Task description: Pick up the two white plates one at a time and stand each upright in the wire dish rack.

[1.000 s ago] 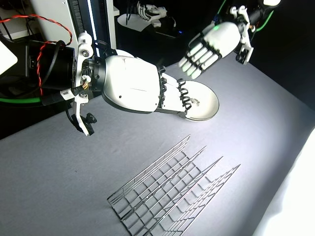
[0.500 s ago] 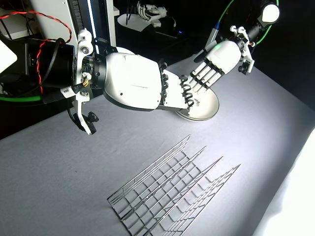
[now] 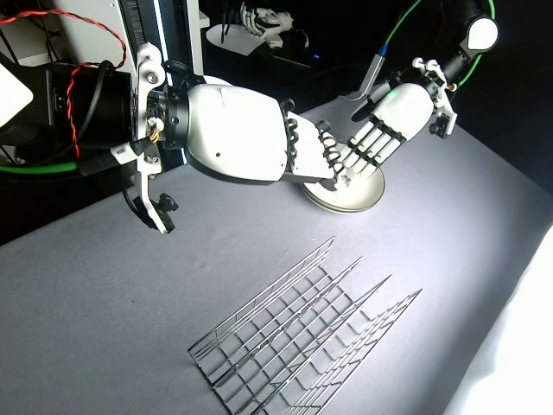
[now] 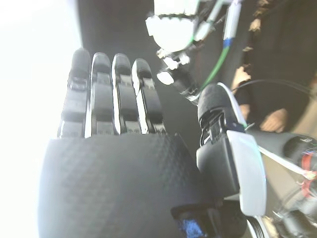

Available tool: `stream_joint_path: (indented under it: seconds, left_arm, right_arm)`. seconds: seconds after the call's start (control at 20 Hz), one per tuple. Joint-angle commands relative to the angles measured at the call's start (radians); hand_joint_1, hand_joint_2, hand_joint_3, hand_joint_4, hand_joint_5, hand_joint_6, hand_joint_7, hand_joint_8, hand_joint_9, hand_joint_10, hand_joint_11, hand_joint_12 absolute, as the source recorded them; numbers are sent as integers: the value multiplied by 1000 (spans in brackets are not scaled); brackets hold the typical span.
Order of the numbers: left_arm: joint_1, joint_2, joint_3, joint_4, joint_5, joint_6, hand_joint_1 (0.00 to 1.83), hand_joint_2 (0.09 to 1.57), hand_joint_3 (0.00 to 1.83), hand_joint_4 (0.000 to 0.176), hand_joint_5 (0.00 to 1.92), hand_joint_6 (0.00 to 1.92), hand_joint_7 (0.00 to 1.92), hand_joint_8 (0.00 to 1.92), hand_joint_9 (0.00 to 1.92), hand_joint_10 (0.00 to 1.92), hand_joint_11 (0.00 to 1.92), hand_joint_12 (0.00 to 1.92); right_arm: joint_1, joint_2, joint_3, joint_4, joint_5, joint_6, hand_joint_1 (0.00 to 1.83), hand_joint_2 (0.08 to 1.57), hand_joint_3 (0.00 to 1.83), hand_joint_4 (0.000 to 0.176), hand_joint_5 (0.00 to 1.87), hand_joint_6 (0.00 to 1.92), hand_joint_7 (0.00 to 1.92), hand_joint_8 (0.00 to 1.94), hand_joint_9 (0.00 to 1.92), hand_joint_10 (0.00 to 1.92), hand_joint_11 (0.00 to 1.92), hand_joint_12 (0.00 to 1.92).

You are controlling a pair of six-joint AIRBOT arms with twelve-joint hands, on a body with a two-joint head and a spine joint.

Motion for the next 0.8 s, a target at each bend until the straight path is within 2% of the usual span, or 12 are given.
stream_joint_path:
  seconds: [0.0,0.15,0.45,0.6,0.75]
  left_arm:
    - [2,-1,10,-61,-54,2,0,1303,6,0,17,3,0,0,0,0,0,0]
    - [14,-9,31,-56,-61,6,0,1303,5,0,17,3,0,0,0,0,0,0]
    - [37,-20,45,-44,-62,19,0,1288,0,0,6,1,1,0,0,0,0,0]
    - [46,-22,48,-40,-56,28,0,1271,0,0,35,14,2,1,0,0,0,0]
    - [52,-25,51,-27,-53,36,0,1268,0,0,16,4,0,0,0,0,0,0]
  right_arm:
    - [14,5,-1,48,107,-1,0,1329,0,0,201,3,185,4,168,6,0,545]
    - [14,5,-1,31,140,-5,0,1329,0,0,201,3,186,3,169,6,0,546]
    - [40,-8,-2,-98,158,-7,0,1331,0,0,196,9,179,7,162,1,0,497]
    - [52,-12,-1,-120,158,-6,0,1361,4,0,167,4,180,5,185,6,0,676]
    - [57,-23,10,-164,168,-4,0,1367,2,0,176,3,191,4,187,4,0,664]
